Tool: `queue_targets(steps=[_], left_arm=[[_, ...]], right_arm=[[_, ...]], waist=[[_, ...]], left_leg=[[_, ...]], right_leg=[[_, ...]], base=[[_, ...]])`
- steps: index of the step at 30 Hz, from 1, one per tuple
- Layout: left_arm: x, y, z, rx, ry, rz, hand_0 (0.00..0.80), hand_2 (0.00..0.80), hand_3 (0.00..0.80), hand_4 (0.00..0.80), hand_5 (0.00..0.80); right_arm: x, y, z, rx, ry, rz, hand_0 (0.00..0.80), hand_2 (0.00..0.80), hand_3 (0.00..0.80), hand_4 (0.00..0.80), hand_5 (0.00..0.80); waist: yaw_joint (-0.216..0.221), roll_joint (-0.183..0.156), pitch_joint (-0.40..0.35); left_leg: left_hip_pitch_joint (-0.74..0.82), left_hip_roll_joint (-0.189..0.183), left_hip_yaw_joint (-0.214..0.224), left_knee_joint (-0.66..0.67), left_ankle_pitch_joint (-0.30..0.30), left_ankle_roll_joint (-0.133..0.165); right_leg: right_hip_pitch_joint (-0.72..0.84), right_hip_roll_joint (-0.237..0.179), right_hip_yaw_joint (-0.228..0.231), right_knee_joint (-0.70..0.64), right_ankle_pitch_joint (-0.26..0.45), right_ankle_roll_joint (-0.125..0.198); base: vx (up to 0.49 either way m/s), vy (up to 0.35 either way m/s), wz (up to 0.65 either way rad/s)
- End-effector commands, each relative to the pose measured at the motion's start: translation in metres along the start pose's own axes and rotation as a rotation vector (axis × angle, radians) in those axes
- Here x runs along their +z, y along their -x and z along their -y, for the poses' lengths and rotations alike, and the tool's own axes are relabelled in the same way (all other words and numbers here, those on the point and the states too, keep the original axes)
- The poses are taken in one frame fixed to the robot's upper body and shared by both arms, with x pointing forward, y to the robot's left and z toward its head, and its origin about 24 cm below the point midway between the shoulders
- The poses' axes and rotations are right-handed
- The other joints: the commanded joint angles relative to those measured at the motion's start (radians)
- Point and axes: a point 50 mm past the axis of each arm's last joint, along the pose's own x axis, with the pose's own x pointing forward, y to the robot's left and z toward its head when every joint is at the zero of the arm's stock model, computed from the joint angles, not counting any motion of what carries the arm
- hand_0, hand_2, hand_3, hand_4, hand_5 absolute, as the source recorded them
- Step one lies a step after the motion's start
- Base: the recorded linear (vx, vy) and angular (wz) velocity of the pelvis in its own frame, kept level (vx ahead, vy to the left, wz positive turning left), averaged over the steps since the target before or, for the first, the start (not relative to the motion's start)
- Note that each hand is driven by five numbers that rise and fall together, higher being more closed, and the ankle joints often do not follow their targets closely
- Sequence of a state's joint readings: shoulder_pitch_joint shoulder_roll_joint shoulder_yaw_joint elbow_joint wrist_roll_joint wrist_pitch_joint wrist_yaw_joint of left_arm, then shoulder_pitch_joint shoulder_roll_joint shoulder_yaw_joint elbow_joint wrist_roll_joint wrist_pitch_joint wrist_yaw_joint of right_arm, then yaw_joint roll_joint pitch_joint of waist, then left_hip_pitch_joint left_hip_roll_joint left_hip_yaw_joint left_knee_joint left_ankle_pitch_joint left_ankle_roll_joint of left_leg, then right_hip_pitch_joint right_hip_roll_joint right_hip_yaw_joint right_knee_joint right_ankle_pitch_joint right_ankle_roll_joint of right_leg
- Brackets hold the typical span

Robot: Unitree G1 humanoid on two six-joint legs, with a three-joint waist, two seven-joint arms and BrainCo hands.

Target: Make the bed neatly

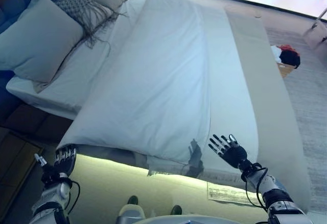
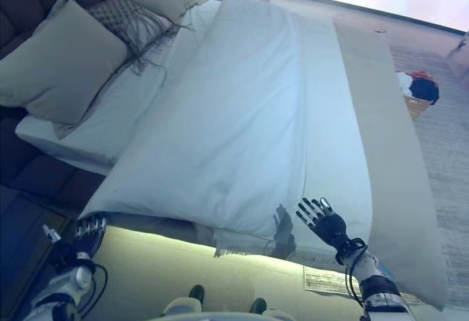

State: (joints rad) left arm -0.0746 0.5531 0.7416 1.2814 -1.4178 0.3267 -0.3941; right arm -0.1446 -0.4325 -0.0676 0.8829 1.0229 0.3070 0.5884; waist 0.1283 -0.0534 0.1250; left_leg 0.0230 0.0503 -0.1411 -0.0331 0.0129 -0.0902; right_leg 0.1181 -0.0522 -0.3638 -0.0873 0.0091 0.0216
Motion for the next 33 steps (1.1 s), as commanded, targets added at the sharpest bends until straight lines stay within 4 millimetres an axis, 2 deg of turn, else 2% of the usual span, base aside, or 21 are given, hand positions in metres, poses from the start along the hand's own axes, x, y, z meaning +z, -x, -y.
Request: queue_targets(steps=[1, 3, 8, 15, 17, 19, 24, 28, 33], left_arm=[[0.094, 0.052, -0.021, 0.176, -0.339, 0.148, 0.000, 0.000, 0.000, 0.000, 0.000], [0.087, 0.062, -0.043, 0.295, -0.543, 0.032, 0.000, 0.000, 0.000, 0.000, 0.000], [0.067, 0.067, -0.070, 0.466, -0.856, -0.153, 0.000, 0.000, 0.000, 0.000, 0.000], [0.038, 0.066, -0.088, 0.540, -0.961, -0.242, 0.000, 0.000, 0.000, 0.000, 0.000], [0.028, 0.063, -0.091, 0.548, -1.069, -0.294, 0.000, 0.000, 0.000, 0.000, 0.000], [0.013, 0.058, -0.093, 0.539, -1.284, -0.391, 0.000, 0.000, 0.000, 0.000, 0.000], [-0.022, 0.044, -0.092, 0.470, -1.538, -0.541, 0.000, 0.000, 0.000, 0.000, 0.000], [-0.047, 0.039, -0.091, 0.416, -1.624, -0.640, 0.000, 0.000, 0.000, 0.000, 0.000], [-0.083, 0.033, -0.089, 0.321, -1.672, -0.767, 0.000, 0.000, 0.000, 0.000, 0.000]], right_arm=[[0.012, 0.019, 0.018, -0.039, 0.008, 0.047, 0.000, 0.000, 0.000, 0.000, 0.000], [0.008, 0.020, 0.021, -0.049, 0.016, 0.033, 0.000, 0.000, 0.000, 0.000, 0.000], [0.005, 0.023, 0.025, -0.061, 0.050, 0.006, 0.000, 0.000, 0.000, 0.000, 0.000], [-0.001, 0.029, 0.031, -0.088, 0.058, -0.022, 0.000, 0.000, 0.000, 0.000, 0.000], [-0.006, 0.031, 0.034, -0.097, 0.068, -0.041, 0.000, 0.000, 0.000, 0.000, 0.000], [-0.009, 0.030, 0.034, -0.097, 0.089, -0.061, 0.000, 0.000, 0.000, 0.000, 0.000], [-0.018, 0.028, 0.032, -0.090, 0.213, -0.143, 0.000, 0.000, 0.000, 0.000, 0.000], [-0.040, 0.032, 0.038, -0.106, 0.290, -0.234, 0.000, 0.000, 0.000, 0.000, 0.000], [-0.088, 0.043, 0.050, -0.213, 0.141, -0.230, 0.000, 0.000, 0.000, 0.000, 0.000]], waist=[[0.094, 0.002, -0.081], [0.086, 0.008, -0.077], [0.067, 0.026, -0.081], [0.040, 0.034, -0.074], [0.030, 0.033, -0.073], [0.014, 0.031, -0.072], [-0.024, 0.030, -0.083], [-0.050, 0.030, -0.099], [-0.096, 0.039, -0.114]], left_leg=[[-0.012, -0.059, 0.046, 0.015, -0.063, 0.056], [-0.003, -0.060, 0.052, 0.012, -0.068, 0.058], [-0.008, -0.061, 0.073, 0.010, -0.058, 0.064], [-0.002, -0.057, 0.098, 0.021, -0.064, 0.070], [0.000, -0.057, 0.104, 0.025, -0.068, 0.073], [0.004, -0.056, 0.113, 0.025, -0.069, 0.075], [0.023, -0.048, 0.151, -0.001, -0.061, 0.073], [0.040, -0.041, 0.173, -0.041, -0.040, 0.065], [0.034, -0.042, 0.190, -0.054, -0.031, 0.055]], right_leg=[[-0.026, -0.103, 0.018, 0.107, -0.081, 0.088], [-0.024, -0.103, 0.025, 0.108, -0.084, 0.091], [-0.035, -0.109, 0.033, 0.107, -0.064, 0.097], [-0.051, -0.108, 0.056, 0.132, -0.065, 0.094], [-0.056, -0.104, 0.064, 0.142, -0.068, 0.091], [-0.062, -0.100, 0.075, 0.148, -0.066, 0.091], [-0.065, -0.095, 0.104, 0.127, -0.044, 0.100], [-0.062, -0.090, 0.124, 0.090, -0.014, 0.112], [-0.062, -0.076, 0.151, 0.045, 0.020, 0.117]], base=[[0.023, -0.014, 0.41], [0.013, -0.023, 0.34], [-0.005, -0.012, 0.66], [0.005, -0.018, -0.02], [0.009, -0.054, -0.12], [0.018, -0.072, -0.14], [0.019, -0.093, -0.24], [0.015, -0.128, -0.37], [-0.004, -0.118, -0.23]])
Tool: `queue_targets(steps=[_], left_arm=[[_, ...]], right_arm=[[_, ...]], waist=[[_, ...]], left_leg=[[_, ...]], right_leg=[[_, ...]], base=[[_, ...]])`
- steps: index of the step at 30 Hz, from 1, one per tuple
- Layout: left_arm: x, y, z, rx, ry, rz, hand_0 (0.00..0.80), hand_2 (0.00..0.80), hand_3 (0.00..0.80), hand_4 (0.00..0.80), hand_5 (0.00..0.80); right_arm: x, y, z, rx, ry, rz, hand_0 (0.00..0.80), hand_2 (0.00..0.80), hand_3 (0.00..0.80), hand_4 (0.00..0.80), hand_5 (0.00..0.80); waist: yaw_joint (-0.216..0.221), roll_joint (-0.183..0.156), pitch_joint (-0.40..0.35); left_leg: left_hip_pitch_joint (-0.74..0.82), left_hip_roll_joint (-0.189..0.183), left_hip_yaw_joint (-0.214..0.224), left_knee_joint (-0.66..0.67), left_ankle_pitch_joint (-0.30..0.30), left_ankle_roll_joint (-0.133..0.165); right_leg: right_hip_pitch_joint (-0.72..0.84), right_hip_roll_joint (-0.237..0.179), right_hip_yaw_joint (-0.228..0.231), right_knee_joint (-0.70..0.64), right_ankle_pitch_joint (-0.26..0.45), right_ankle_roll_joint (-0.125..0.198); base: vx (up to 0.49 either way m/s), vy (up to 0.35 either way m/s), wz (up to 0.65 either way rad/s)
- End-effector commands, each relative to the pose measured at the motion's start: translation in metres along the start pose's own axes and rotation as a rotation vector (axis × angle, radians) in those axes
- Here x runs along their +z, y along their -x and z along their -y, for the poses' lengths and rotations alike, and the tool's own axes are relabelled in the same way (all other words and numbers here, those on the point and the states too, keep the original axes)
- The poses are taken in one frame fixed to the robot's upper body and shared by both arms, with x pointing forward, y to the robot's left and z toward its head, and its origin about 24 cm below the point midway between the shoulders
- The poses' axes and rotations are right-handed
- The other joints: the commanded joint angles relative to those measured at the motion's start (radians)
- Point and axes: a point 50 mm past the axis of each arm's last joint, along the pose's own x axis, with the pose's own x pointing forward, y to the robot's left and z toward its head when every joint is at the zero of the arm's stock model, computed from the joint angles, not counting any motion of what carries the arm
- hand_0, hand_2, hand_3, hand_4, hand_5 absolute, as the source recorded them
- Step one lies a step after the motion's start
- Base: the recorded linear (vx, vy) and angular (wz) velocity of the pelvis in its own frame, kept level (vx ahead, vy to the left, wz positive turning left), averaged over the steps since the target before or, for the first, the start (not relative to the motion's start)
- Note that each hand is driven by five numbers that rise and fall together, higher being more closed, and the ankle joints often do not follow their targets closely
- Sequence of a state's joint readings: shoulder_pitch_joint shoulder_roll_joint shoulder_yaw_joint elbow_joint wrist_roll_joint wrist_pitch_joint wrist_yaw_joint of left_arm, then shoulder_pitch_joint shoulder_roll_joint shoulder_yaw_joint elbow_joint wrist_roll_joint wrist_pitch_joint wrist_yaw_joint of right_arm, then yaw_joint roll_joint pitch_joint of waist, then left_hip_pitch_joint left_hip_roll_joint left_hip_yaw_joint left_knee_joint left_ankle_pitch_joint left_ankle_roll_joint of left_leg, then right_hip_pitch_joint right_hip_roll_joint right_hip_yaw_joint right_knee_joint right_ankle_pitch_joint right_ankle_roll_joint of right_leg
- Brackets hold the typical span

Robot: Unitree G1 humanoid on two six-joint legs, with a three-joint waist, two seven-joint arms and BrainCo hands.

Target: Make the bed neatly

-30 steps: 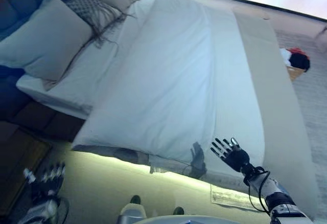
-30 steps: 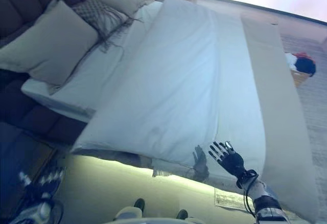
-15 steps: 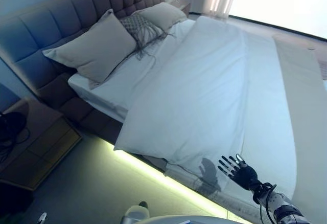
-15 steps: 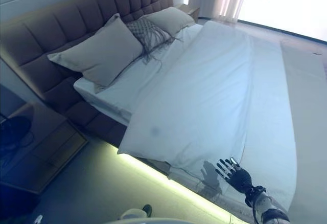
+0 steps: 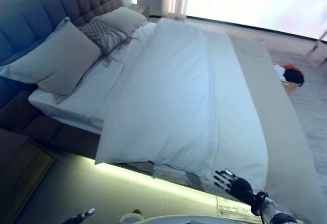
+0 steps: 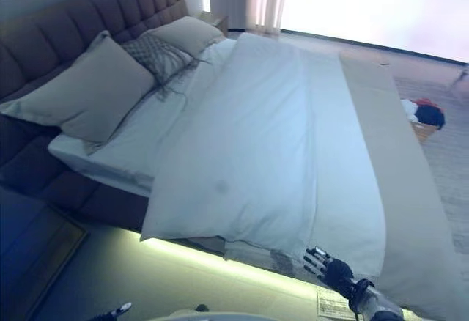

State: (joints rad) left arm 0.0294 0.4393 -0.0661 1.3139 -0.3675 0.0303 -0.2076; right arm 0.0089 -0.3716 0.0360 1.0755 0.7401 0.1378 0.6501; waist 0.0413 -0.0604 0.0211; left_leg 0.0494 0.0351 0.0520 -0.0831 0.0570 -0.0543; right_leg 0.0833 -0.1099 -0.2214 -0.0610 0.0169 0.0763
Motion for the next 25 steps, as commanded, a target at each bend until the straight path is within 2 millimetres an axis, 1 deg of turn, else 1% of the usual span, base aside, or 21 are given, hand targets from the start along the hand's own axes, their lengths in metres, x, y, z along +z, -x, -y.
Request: queue_targets(steps=[1, 3, 4, 6, 7, 10, 12, 14, 16, 19, 22, 25], left_arm=[[0.018, -0.008, 0.036, -0.096, -0.061, -0.001, 0.000, 0.000, 0.000, 0.000, 0.000], [0.018, -0.010, 0.050, -0.135, -0.088, -0.010, 0.000, 0.000, 0.000, 0.000, 0.000], [0.018, -0.011, 0.058, -0.157, -0.107, -0.018, 0.000, 0.000, 0.000, 0.000, 0.000], [0.014, -0.012, 0.070, -0.194, -0.130, -0.027, 0.000, 0.000, 0.000, 0.000, 0.000], [0.011, -0.012, 0.078, -0.212, -0.111, -0.035, 0.000, 0.000, 0.000, 0.000, 0.000], [0.004, -0.012, 0.093, -0.240, -0.089, -0.061, 0.000, 0.000, 0.000, 0.000, 0.000], [0.002, -0.012, 0.101, -0.263, -0.094, -0.072, 0.000, 0.000, 0.000, 0.000, 0.000], [-0.003, -0.012, 0.110, -0.289, -0.119, -0.093, 0.000, 0.000, 0.000, 0.000, 0.000], [-0.008, -0.011, 0.113, -0.301, -0.155, -0.114, 0.000, 0.000, 0.000, 0.000, 0.000], [-0.015, -0.011, 0.116, -0.299, -0.154, -0.129, 0.000, 0.000, 0.000, 0.000, 0.000], [-0.012, -0.011, 0.111, -0.265, -0.126, -0.104, 0.000, 0.000, 0.000, 0.000, 0.000], [-0.009, -0.012, 0.107, -0.258, -0.112, -0.102, 0.000, 0.000, 0.000, 0.000, 0.000]], right_arm=[[-0.011, -0.006, -0.003, -0.037, -0.054, 0.055, 0.000, 0.000, 0.000, 0.000, 0.000], [-0.029, -0.005, 0.001, -0.092, -0.110, 0.036, 0.000, 0.000, 0.000, 0.000, 0.000], [-0.037, -0.004, 0.002, -0.121, -0.118, 0.024, 0.000, 0.000, 0.000, 0.000, 0.000], [-0.047, -0.003, 0.005, -0.194, -0.133, 0.002, 0.000, 0.000, 0.000, 0.000, 0.000], [-0.054, -0.003, 0.007, -0.262, -0.156, -0.018, 0.000, 0.000, 0.000, 0.000, 0.000], [-0.067, 0.003, 0.014, -0.389, -0.191, -0.065, 0.000, 0.000, 0.000, 0.000, 0.000], [-0.073, 0.005, 0.015, -0.405, -0.155, -0.112, 0.000, 0.000, 0.000, 0.000, 0.000], [-0.073, -0.001, 0.009, -0.363, -0.117, -0.131, 0.000, 0.000, 0.000, 0.000, 0.000], [-0.074, -0.005, 0.003, -0.332, -0.094, -0.146, 0.000, 0.000, 0.000, 0.000, 0.000], [-0.074, -0.007, 0.002, -0.341, -0.040, -0.178, 0.000, 0.000, 0.000, 0.000, 0.000], [-0.073, -0.007, 0.003, -0.360, -0.025, -0.194, 0.000, 0.000, 0.000, 0.000, 0.000], [-0.071, -0.011, -0.001, -0.340, -0.009, -0.202, 0.000, 0.000, 0.000, 0.000, 0.000]], waist=[[-0.016, 0.048, -0.011], [-0.033, 0.052, -0.011], [-0.042, 0.055, -0.012], [-0.057, 0.059, -0.013], [-0.068, 0.063, -0.014], [-0.082, 0.068, -0.014], [-0.085, 0.070, -0.014], [-0.085, 0.070, -0.012], [-0.083, 0.065, -0.012], [-0.082, 0.059, -0.011], [-0.079, 0.053, -0.011], [-0.080, 0.051, -0.011]], left_leg=[[0.006, -0.028, -0.005, -0.004, -0.075, 0.018], [0.010, -0.031, -0.005, -0.004, -0.079, 0.019], [0.015, -0.030, 0.003, -0.004, -0.082, 0.020], [0.026, -0.025, 0.024, -0.004, -0.088, 0.022], [0.033, -0.022, 0.038, -0.004, -0.092, 0.024], [0.049, -0.020, 0.053, -0.004, -0.102, 0.028], [0.058, -0.019, 0.059, -0.004, -0.104, 0.029], [0.069, -0.019, 0.064, -0.004, -0.105, 0.030], [0.073, -0.018, 0.066, -0.001, -0.105, 0.030], [0.073, -0.015, 0.067, 0.002, -0.106, 0.030], [0.081, -0.012, 0.068, 0.002, -0.111, 0.030], [0.082, -0.008, 0.070, 0.002, -0.108, 0.029]], right_leg=[[-0.027, -0.014, 0.014, 0.012, 0.016, 0.061], [-0.024, -0.006, 0.030, -0.005, 0.025, 0.056], [-0.024, -0.003, 0.038, -0.010, 0.026, 0.054], [-0.023, 0.002, 0.053, -0.013, 0.026, 0.049], [-0.021, 0.006, 0.065, -0.013, 0.023, 0.044], [-0.012, 0.019, 0.085, -0.012, 0.013, 0.033], [-0.006, 0.024, 0.091, -0.012, 0.011, 0.028], [0.005, 0.026, 0.092, -0.012, 0.008, 0.024], [0.008, 0.028, 0.093, -0.010, 0.006, 0.023], [0.008, 0.030, 0.095, -0.007, 0.005, 0.022], [0.017, 0.035, 0.101, -0.011, 0.001, 0.019], [0.018, 0.038, 0.106, -0.010, -0.001, 0.017]], base=[[-0.003, -0.077, -0.18], [0.011, -0.051, -0.11], [0.027, -0.027, -0.11], [0.034, -0.016, -0.23], [0.027, -0.012, -0.32], [0.029, -0.010, -0.33], [0.043, -0.016, -0.19], [0.064, -0.016, -0.19], [0.044, -0.024, -0.12], [0.036, -0.033, -0.03], [0.052, -0.021, -0.02], [0.026, -0.005, -0.01]])
